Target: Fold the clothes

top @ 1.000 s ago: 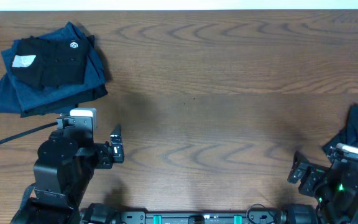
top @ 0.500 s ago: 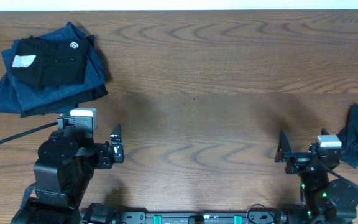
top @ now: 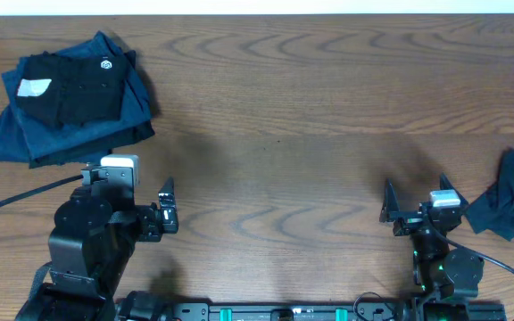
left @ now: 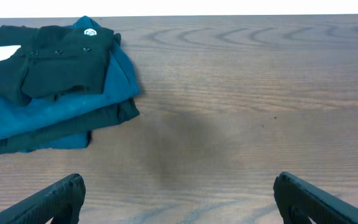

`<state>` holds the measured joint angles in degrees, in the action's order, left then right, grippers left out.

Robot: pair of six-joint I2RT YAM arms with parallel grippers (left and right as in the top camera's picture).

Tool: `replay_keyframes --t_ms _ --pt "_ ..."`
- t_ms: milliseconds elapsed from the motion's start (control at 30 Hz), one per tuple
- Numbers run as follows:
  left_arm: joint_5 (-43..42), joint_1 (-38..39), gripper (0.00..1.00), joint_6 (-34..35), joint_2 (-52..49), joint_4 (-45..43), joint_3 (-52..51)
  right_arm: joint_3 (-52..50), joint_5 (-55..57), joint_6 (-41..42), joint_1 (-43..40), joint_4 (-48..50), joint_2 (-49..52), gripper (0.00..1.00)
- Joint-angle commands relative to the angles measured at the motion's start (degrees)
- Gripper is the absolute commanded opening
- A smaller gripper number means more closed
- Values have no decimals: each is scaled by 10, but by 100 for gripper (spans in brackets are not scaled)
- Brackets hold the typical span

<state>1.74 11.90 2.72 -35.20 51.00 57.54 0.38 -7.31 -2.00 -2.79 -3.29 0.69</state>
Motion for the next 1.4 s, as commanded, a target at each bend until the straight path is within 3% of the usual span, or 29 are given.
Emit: replay_keyframes --t_ms 0,833,1000,1167,1367 --pt "4 3 98 -6 1 -1 -1 -1 -4 -9 -6 -2 -3 99" --pt "5 3 98 -5 1 -1 -1 -1 -4 -9 -6 -2 -3 99" --pt "7 3 98 -8 16 36 -11 -1 -4 -9 -6 -2 -3 99" --pt "6 -26 98 -8 71 -4 -103 -1 -4 -9 -6 -2 -3 99" --pt "7 -50 98 -8 170 -162 -275 -1 -4 -9 -6 -2 -3 99"
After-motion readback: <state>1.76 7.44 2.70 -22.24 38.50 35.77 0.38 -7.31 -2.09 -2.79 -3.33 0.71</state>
